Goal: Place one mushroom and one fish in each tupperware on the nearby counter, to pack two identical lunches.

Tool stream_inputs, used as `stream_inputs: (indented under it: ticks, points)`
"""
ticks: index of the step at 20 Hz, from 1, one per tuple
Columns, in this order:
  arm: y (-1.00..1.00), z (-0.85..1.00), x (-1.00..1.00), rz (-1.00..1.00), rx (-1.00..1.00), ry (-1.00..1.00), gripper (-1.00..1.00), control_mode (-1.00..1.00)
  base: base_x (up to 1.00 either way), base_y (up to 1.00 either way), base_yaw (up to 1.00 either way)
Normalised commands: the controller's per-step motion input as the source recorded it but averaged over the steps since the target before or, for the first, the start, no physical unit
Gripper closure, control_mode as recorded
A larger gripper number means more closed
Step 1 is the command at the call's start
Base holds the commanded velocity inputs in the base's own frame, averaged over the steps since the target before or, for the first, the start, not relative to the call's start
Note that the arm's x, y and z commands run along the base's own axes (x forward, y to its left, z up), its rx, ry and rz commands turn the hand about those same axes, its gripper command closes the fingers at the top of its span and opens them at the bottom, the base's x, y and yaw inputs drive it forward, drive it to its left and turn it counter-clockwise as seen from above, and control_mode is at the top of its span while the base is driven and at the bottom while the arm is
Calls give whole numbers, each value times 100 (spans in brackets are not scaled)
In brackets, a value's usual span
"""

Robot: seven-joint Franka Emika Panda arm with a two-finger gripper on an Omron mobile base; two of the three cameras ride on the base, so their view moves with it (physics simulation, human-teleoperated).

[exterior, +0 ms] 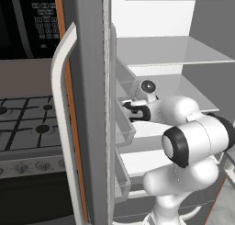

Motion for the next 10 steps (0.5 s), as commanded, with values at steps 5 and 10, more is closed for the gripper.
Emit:
stream_inputs:
  ticks: [5,10]
  points:
    - [0,-13,33,-3,0,0,-100,-100,0,0,0]
    - [-3,-47,0,-7,0,7,100,-100,0,0,0]
